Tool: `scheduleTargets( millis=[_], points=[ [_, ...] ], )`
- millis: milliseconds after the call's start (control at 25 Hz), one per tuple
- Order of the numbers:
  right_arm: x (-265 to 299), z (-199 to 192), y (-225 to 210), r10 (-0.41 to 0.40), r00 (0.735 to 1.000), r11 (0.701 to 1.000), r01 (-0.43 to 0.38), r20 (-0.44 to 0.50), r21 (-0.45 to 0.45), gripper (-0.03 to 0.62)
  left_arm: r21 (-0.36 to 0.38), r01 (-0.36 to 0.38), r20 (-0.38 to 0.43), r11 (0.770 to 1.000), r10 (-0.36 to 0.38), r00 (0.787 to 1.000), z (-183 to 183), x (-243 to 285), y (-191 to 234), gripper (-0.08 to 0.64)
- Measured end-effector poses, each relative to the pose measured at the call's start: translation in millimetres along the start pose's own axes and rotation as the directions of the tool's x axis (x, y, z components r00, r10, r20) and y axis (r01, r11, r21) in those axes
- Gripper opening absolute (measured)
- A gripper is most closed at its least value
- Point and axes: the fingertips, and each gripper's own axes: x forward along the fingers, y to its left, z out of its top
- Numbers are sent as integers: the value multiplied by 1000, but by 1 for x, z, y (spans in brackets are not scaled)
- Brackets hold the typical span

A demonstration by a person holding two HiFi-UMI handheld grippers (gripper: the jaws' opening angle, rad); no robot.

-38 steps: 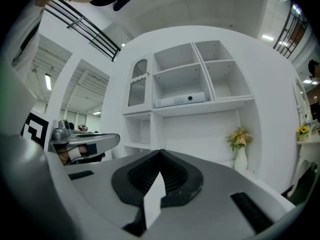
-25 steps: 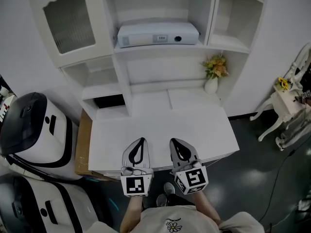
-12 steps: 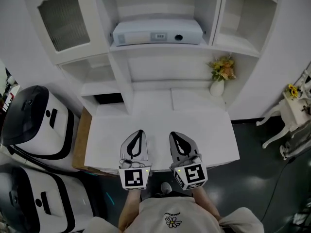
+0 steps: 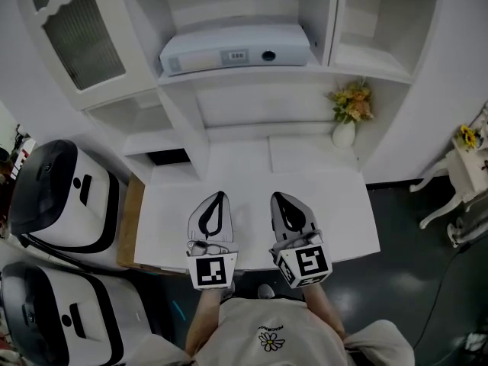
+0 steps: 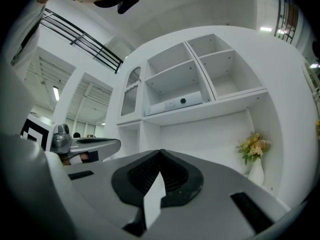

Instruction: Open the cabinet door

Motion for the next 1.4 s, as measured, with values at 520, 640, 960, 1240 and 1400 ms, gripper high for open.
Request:
scheduleTargets(
  millis=[520, 640, 960, 1240, 1400],
  points=[
    [30, -14, -10, -86, 994, 994, 80, -70, -72, 0, -58, 13, 25, 998, -11, 1000, -4, 26, 32, 8],
    [35, -13, -8, -104, 993, 993, 100, -63, -56, 0, -55, 5, 30, 998, -3, 1000, -3, 29, 45, 8],
    [66, -2, 17, -96, 995, 994, 94, -36, -46, 0, -17, 15, 66, 1000, -14, 998, 10, 33, 81, 8],
    [117, 42, 50, 3, 1000, 1000, -3, 21, -26, 2, 18, -16, 60, 1000, 15, 998, 10, 28, 123, 8],
    [147, 73, 70, 64, 997, 995, -61, 41, -73, 2, -36, -22, 91, 999, 25, 996, 15, 24, 141, 8]
  ],
)
